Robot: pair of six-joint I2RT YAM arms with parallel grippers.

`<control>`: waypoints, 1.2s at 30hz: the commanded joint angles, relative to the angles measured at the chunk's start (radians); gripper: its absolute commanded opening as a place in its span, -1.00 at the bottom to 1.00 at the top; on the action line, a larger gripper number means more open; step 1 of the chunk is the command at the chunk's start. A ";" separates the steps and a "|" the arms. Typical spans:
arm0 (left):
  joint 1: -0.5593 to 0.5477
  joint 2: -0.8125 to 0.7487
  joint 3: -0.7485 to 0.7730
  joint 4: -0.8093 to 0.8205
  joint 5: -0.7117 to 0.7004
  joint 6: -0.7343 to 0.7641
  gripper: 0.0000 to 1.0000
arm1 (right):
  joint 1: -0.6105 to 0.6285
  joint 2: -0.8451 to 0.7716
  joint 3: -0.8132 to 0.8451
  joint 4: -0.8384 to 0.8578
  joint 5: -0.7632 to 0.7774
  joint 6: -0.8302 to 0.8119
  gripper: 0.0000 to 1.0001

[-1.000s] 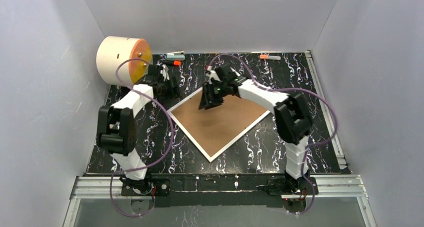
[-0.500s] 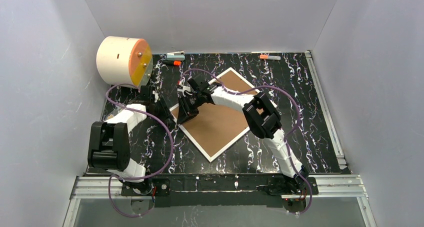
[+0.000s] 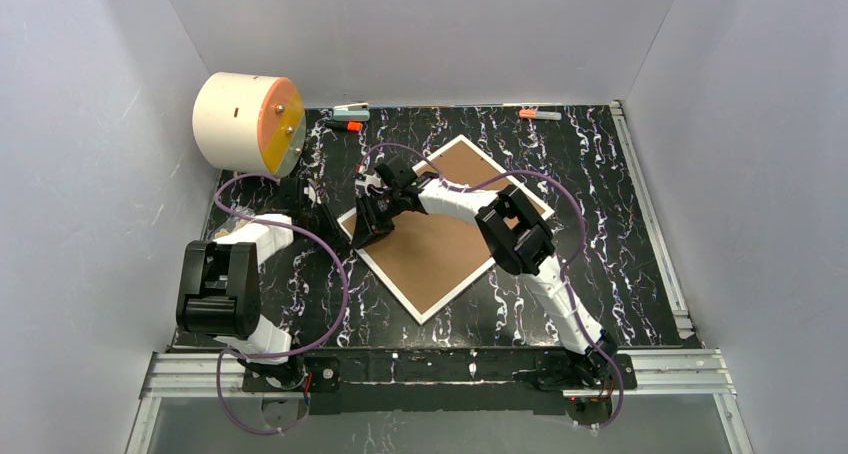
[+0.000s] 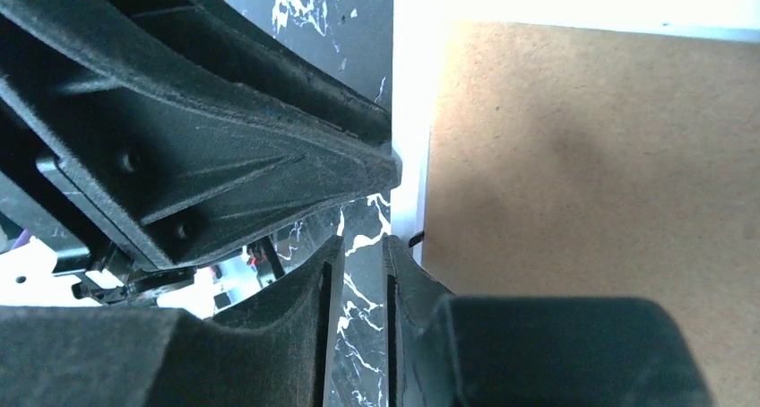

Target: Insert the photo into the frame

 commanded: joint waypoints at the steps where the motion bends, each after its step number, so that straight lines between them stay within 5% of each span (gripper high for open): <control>1: 0.004 0.025 -0.050 -0.019 -0.038 0.018 -0.55 | -0.009 0.019 0.028 0.048 0.035 0.006 -0.41; 36: 0.038 0.105 -0.041 -0.059 -0.093 0.046 -0.70 | -0.098 0.118 -0.026 -0.176 0.311 -0.065 0.14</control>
